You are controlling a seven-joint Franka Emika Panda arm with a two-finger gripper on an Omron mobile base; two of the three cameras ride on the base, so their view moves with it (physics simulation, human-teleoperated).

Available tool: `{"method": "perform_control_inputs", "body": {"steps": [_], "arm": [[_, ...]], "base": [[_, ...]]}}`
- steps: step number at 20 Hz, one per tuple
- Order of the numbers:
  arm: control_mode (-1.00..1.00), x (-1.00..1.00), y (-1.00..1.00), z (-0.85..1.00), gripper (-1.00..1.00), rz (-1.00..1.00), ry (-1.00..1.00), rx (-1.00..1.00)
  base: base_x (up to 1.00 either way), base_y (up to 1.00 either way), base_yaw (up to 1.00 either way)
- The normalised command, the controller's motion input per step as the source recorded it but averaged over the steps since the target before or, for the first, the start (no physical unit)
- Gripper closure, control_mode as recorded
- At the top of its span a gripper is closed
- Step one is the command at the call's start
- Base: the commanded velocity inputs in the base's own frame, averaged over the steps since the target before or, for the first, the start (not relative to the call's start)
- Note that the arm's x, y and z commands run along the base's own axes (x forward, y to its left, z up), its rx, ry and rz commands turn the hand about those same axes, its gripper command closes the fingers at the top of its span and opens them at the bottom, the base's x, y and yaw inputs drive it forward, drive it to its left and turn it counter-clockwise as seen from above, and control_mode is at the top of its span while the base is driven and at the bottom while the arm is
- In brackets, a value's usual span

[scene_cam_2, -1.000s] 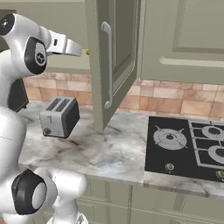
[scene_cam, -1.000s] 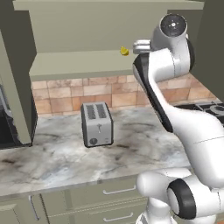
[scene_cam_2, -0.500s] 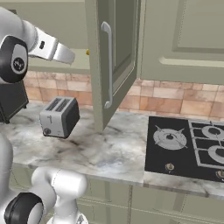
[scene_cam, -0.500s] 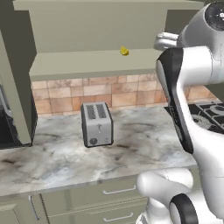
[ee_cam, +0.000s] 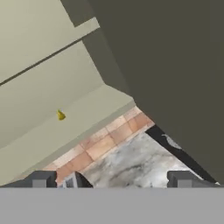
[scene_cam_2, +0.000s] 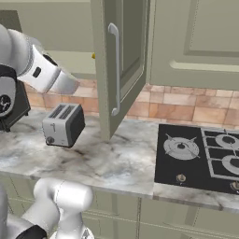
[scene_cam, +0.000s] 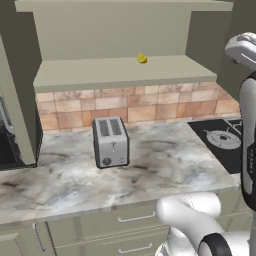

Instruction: Pick the lemon wedge from the counter and place it in the cabinet. Then close the cabinet.

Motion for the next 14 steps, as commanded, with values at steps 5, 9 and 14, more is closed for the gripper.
{"method": "perform_control_inputs", "body": {"steps": [5,9,14], "arm": [[-1.0,-1.0,-0.57,0.0,-1.0,-0.17,-0.26,0.24],[-1.0,-0.94,-0.59,-0.32,-1.0,-0.17,-0.3,0.21],[-1.0,-0.64,-0.67,-0.69,-1.0,-0.13,-0.12,0.25]], "base": [[0.0,0.0,0.0],[0.0,0.0,0.0],[0.0,0.0,0.0]]}}
